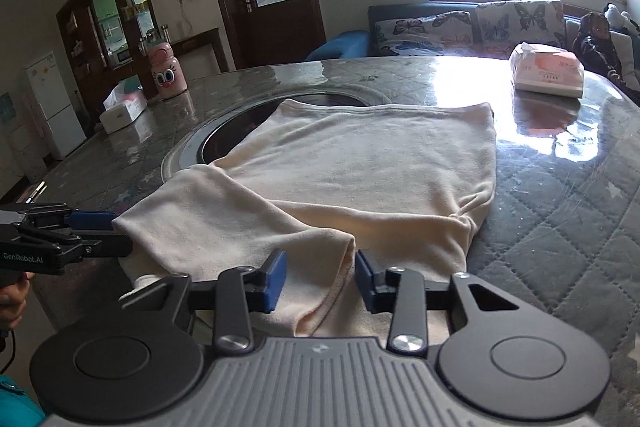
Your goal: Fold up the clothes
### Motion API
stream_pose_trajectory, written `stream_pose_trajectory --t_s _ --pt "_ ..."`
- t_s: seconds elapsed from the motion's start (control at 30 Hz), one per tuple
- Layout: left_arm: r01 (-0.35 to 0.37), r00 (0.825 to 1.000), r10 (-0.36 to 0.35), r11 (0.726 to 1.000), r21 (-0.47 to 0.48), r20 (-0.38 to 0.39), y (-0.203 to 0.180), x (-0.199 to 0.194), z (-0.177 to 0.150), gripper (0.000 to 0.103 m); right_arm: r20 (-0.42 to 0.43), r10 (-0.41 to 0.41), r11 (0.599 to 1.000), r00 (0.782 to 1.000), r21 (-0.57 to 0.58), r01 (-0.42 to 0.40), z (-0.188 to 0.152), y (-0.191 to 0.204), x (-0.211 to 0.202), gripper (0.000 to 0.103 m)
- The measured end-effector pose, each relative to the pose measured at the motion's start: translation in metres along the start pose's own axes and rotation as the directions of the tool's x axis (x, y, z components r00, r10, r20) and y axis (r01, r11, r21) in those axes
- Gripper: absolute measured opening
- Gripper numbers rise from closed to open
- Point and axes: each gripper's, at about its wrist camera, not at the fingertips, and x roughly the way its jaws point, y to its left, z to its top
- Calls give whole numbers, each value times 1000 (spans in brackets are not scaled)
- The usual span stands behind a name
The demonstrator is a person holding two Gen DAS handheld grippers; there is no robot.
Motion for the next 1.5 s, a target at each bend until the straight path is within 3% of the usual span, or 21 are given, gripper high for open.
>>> stream_pose_trajectory --t_s 0.17,0.2,0.23,0.43,0.6,0.77,0.9,0.97,1.0,1.03,1.13,1.37,1.5 --pt "5 1000 -5 1000 12 9 0 3 -1 69 1 -16 1000 1000 16 16 2 -3 2 15" --pt "5 1000 -5 1000 15 11 -1 3 -1 65 3 -18 1000 1000 18 18 2 -3 1 12" --pt "5 1000 -5 1000 18 13 -1 3 -1 54 6 -22 1000 1000 18 22 2 -3 1 8" --pt "-9 1000 8 998 57 24 -5 3 -1 20 72 -47 998 996 -34 50 14 5 -15 3" --pt "-14 1000 13 996 89 15 -6 1 -1 13 127 -103 991 987 -70 113 24 7 -25 3" --pt "-18 1000 17 993 118 3 -6 0 -1 13 34 -142 990 989 -8 142 15 -11 -6 7" --pt "-14 1000 15 991 135 -4 -5 -5 1 16 37 -162 987 986 -13 163 11 -14 -9 8" --pt "-7 1000 7 991 137 -2 -3 -10 6 33 59 -147 988 987 -36 149 14 -12 -16 15" --pt "-11 1000 9 991 133 10 -3 -13 9 52 69 -142 988 988 -49 145 14 -10 -17 27" --pt "-15 999 11 992 129 32 -3 -17 13 61 78 -136 988 988 -61 141 15 -8 -19 35" --pt "21 996 -30 994 104 87 -9 -23 25 72 90 -107 990 990 -83 115 17 -2 -16 37" --pt "182 972 -195 977 107 134 -39 -2 48 76 84 -60 992 995 -107 69 15 9 -3 39" --pt "243 963 -249 967 77 99 -44 28 55 76 84 -43 990 996 -130 53 11 11 3 39"
